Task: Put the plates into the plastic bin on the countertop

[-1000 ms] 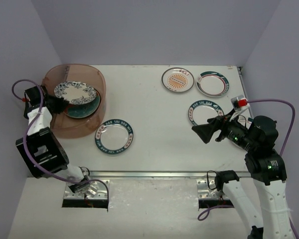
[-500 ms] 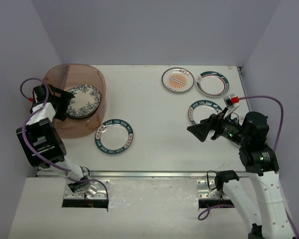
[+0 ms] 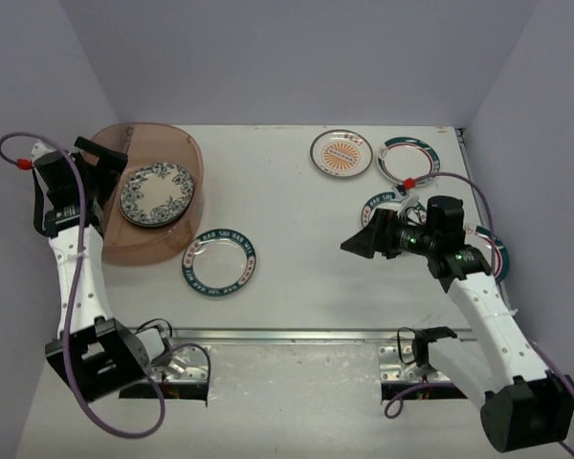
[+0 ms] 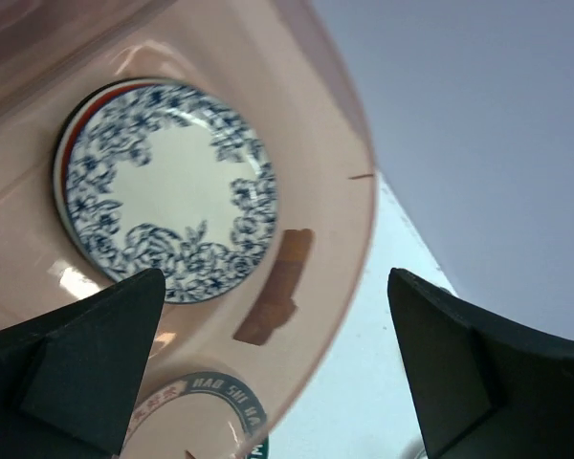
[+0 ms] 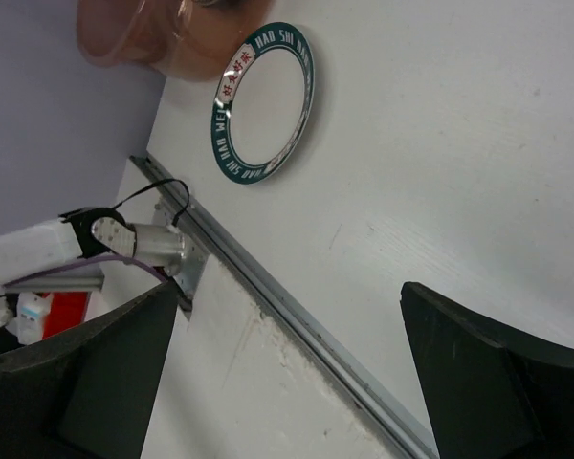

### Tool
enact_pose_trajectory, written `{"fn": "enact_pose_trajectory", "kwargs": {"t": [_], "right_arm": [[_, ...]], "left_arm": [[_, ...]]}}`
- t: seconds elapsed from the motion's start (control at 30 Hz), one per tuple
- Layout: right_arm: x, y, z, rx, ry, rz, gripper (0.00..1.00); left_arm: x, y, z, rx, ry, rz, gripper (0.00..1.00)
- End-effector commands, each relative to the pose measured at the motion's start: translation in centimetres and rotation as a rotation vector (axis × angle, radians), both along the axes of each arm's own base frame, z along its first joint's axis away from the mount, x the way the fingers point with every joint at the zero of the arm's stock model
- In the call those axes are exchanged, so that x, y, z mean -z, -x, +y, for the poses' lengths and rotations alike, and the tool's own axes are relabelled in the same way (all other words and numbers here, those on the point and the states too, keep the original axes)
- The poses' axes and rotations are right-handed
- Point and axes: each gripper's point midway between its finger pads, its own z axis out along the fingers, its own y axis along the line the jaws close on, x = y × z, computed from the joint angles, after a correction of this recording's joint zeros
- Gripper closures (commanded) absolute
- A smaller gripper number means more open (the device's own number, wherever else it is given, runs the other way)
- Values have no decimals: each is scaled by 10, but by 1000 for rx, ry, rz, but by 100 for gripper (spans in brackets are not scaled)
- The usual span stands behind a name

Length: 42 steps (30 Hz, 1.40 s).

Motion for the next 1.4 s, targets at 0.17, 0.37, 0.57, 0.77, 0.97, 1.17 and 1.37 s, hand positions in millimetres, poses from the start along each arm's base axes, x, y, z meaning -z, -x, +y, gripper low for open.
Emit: {"fn": "enact_pose_trajectory", "kwargs": {"t": [0.17,0.37,0.57,0.77,0.97,1.17,1.37], "right_arm": [[57,-17,70,-142,-43,94,1],[130,-33,144,-117,-15,268,1],[204,-53,206,-105,97,373,9],[255,-74,230,-11,122,490,39],[255,-67,220,26,117,502,100],[161,-66,153,107,102,249,100],[42,-60,126,-145,-7,-81,100]], "left_arm": [[-8,62,-74,308,-109,-121,0],[3,119,-54,37,-322,-115,0],[-12,124,-75,120,-352,-188,0],[-5,115,-84,182,-334,-188,0],[-4,113,-86,203,-335,-180,0],[-8,104,-137,506,-309,-247,0],[14,98,-199,903,-94,-249,0]]}}
